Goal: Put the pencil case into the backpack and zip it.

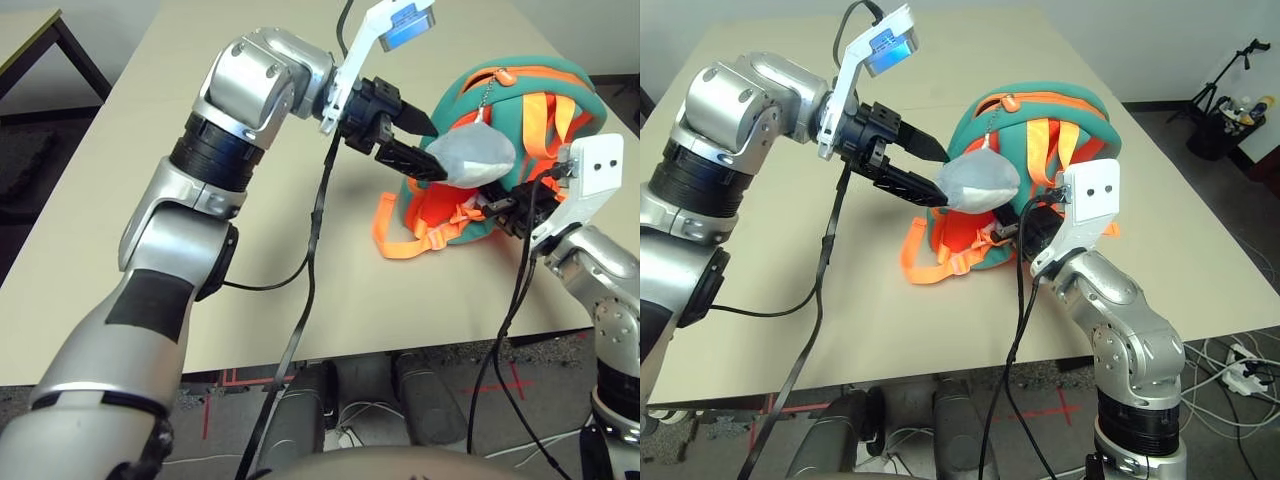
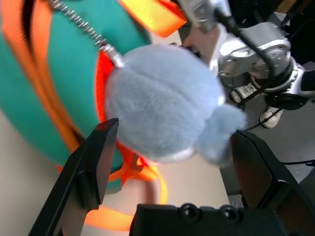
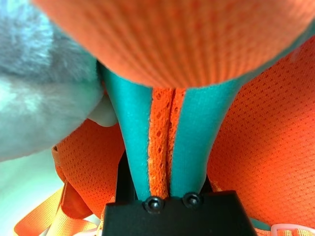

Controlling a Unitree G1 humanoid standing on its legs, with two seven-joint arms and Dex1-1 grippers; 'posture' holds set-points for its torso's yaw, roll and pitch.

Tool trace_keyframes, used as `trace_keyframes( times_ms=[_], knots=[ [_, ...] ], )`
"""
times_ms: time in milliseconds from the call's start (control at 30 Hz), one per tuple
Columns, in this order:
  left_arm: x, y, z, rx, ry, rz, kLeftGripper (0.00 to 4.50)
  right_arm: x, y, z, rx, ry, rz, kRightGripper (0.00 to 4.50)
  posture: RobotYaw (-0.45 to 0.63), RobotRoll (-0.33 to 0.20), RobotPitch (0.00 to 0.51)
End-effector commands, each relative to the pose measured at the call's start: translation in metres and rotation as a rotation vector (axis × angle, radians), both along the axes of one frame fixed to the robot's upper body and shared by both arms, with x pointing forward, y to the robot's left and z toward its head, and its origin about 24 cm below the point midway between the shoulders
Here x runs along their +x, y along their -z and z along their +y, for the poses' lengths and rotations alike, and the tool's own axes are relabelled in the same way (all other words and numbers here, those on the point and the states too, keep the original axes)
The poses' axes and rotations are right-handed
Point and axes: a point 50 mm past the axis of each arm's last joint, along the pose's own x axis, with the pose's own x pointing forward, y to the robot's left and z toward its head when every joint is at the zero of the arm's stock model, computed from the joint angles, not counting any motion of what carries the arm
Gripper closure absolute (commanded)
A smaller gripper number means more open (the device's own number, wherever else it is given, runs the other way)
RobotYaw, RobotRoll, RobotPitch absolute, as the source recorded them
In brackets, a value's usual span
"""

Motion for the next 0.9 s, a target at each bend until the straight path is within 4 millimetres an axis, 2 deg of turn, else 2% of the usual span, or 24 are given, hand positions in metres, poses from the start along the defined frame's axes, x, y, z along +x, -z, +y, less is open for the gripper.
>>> trace_keyframes(
  times_ms=[33,133,267,533,767,867,900],
  knots=[
    [-0.010,-0.001,0.004,-0.008,0.045,-0.009,0.00,0.001,0.003,0.006,-0.007,-0.034,0.014,4.34,-0.13,0.000,0.163],
    [-0.013,0.003,0.005,0.010,0.046,-0.023,0.00,0.002,0.003,0.006,-0.007,-0.035,0.014,4.34,-0.13,0.000,0.163],
    [-0.014,0.011,-0.004,0.029,0.031,-0.053,0.00,0.002,0.002,0.007,-0.006,-0.038,0.013,4.34,-0.13,0.000,0.163],
    [0.000,0.016,-0.031,-0.002,-0.079,-0.138,0.00,0.002,0.002,0.008,0.000,-0.034,0.007,4.34,-0.15,0.000,0.164],
    [0.005,0.019,-0.035,0.006,-0.090,-0.195,0.00,0.001,0.002,0.009,0.005,-0.031,0.005,4.34,-0.16,0.000,0.165],
    [0.008,0.020,-0.032,0.008,-0.109,-0.202,0.56,0.002,0.002,0.009,0.006,-0.031,0.005,4.34,-0.16,0.000,0.165],
    [0.008,0.021,-0.030,0.021,-0.111,-0.202,0.87,0.002,0.002,0.009,0.006,-0.031,0.005,4.34,-0.15,0.000,0.165]
  ],
)
